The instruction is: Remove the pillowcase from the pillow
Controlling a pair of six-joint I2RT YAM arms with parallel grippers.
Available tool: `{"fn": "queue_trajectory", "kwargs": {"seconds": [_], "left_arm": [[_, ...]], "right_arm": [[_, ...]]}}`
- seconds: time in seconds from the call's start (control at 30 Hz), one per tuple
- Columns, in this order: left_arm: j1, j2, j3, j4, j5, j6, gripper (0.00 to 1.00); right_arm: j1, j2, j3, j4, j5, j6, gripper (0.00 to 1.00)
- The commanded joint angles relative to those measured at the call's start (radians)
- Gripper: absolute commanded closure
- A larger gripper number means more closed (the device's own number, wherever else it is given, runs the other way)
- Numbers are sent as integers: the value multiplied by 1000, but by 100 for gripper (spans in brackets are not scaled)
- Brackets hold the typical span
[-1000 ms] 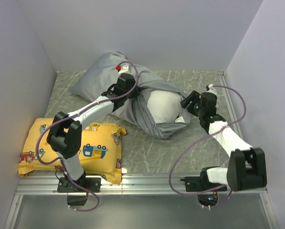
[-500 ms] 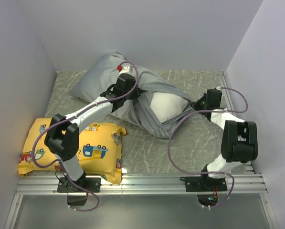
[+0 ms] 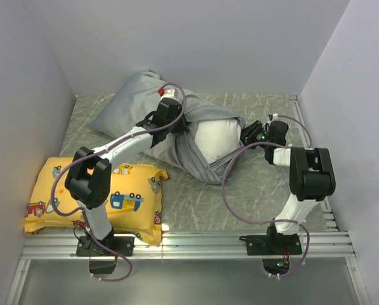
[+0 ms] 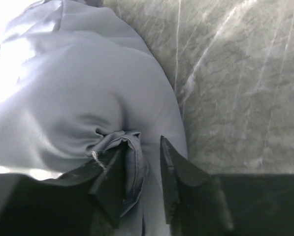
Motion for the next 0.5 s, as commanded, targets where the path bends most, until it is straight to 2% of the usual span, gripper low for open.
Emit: {"fn": "queue_trajectory", "kwargs": {"seconds": [0.0, 0.03, 0.13, 0.23, 0.27, 0.33, 0.37, 0.47], "left_arm": [[-44, 48, 32, -92, 44, 23, 64], [-50, 45, 45, -91, 34, 35, 51], [-67, 37, 95, -120, 5, 54, 38], [-82, 26, 152, -163, -16, 88, 32], [-85, 25, 164, -173, -18, 101, 29], [-95, 17, 196, -198, -19, 118, 27], [-99, 14, 207, -206, -25, 127, 26], [-113, -1, 233, -232, -27, 146, 25]], "right_arm": [[39, -120, -29, -34, -62, -79, 58], [39, -120, -41, 19, -95, -65, 58], [62, -96, -74, 172, -172, 32, 61], [80, -94, -83, 237, -198, 76, 72], [93, -111, -83, 234, -198, 75, 80], [103, -135, -86, 228, -198, 69, 85], [110, -166, -85, 217, -191, 63, 94], [123, -223, -83, 167, -180, 47, 100]]}}
